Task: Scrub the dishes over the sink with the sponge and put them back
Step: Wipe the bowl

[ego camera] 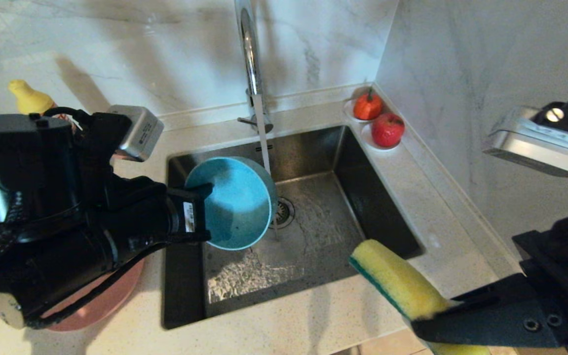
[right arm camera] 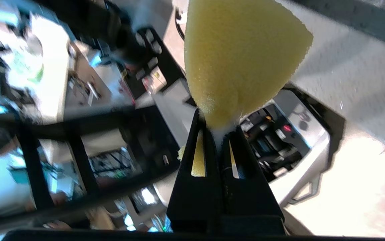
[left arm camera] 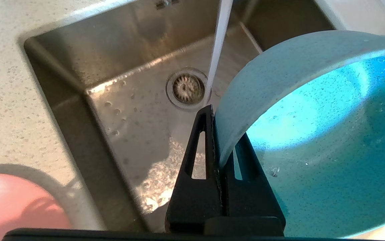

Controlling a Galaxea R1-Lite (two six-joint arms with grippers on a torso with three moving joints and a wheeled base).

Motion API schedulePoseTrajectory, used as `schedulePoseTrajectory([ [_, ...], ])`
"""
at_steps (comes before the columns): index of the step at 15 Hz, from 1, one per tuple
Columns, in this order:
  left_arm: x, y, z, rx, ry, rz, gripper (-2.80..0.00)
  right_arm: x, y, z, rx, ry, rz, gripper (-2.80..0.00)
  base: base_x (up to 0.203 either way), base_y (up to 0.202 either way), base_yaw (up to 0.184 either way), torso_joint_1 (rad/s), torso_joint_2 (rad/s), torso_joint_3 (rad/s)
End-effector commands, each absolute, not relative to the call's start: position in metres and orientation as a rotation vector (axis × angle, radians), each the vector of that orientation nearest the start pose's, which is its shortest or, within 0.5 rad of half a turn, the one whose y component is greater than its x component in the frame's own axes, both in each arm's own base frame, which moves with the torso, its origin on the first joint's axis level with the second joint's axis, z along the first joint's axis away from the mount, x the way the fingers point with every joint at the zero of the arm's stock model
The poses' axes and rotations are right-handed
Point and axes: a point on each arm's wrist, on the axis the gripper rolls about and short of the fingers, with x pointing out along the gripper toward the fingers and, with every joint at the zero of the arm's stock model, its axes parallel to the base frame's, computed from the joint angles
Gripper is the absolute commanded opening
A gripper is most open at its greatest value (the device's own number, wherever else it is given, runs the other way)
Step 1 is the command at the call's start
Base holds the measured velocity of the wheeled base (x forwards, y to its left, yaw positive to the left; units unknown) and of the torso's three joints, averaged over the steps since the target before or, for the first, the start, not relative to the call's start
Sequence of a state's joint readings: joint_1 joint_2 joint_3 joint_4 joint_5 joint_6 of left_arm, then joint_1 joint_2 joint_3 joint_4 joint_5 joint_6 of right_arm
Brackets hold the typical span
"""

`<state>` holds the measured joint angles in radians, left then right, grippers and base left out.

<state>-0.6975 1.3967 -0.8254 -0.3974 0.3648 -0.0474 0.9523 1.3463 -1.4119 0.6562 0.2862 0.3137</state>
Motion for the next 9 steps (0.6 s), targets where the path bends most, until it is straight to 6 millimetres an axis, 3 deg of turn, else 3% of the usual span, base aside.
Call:
schedulePoseTrajectory([
  [1,0.195,-0.165,0.242,0.020,0.162,-0.293,-2.80,0.116,0.176,0.325,0.084,0.804,1.080,-2.80,0.000,0.000,0.000,0.000,0.00,0.000],
  [9,0.204,-0.196,0.240,-0.074,0.094,-0.220,-2.80,0.119,0.214,0.319,0.095,0.877,1.122,-2.80,0.000,0.000,0.000,0.000,0.00,0.000],
])
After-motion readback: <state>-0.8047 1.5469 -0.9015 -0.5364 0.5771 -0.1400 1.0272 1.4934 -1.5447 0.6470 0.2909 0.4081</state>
